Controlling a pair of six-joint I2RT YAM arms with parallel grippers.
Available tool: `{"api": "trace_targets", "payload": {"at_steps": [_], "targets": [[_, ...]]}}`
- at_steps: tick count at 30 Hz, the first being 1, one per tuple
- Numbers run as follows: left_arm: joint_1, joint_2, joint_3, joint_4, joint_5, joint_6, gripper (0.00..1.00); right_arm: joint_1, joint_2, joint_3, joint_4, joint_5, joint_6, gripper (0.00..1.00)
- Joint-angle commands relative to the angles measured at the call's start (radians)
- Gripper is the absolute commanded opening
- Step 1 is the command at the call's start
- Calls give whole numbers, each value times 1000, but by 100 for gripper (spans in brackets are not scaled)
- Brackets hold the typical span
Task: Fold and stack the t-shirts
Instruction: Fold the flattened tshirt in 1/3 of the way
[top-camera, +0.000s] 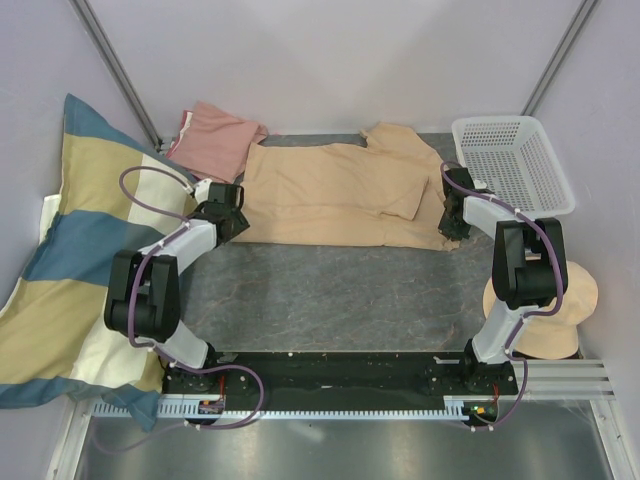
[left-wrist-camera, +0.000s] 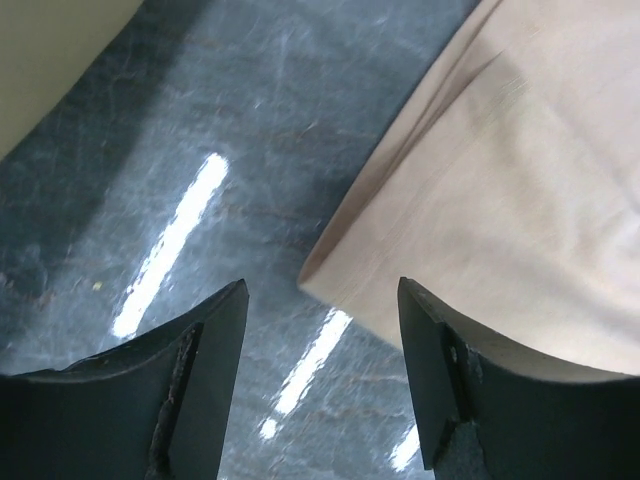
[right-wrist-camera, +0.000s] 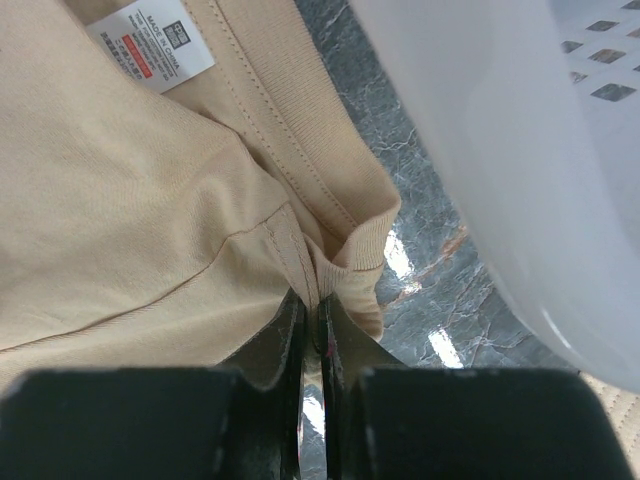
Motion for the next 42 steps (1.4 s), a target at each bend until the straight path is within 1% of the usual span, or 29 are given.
{"api": "trace_targets", "payload": {"at_steps": [1, 6, 8, 21, 23, 26, 30, 31, 35, 39, 41, 42], "targets": [[-6, 33, 84, 86, -3, 77, 66, -3, 4, 19, 18, -2, -3, 9], [-6, 67, 99, 100, -1, 96, 65, -6, 8, 19, 18, -2, -1, 9], [-6, 79, 101, 101, 3, 96, 62, -4, 6, 22, 19, -2, -3, 8], [-6, 125, 89, 103, 17, 79, 60, -6, 4, 19, 18, -3, -3, 8], [-6, 127, 84, 104, 19, 76, 57, -7, 3, 20, 18, -5, -1, 8], [-6, 128, 79, 104, 22, 71, 57, -7, 3, 19, 18, -6, -1, 8], [-6, 131, 78, 104, 26, 68, 49, -7, -2, 17, 18, -5, -1, 8], [-6, 133, 78, 103, 28, 68, 45, -9, 0, 15, 18, -5, 0, 8], [-6, 134, 76, 103, 31, 68, 43, -9, -3, 12, 16, -5, -1, 8], [-5, 136, 73, 101, 32, 66, 35, -10, -5, 11, 18, -10, 2, 8], [-6, 136, 70, 101, 34, 68, 26, -10, -6, 11, 16, -10, 2, 8], [-5, 137, 72, 101, 34, 66, 25, -12, -5, 9, 18, -11, 0, 8]]}}
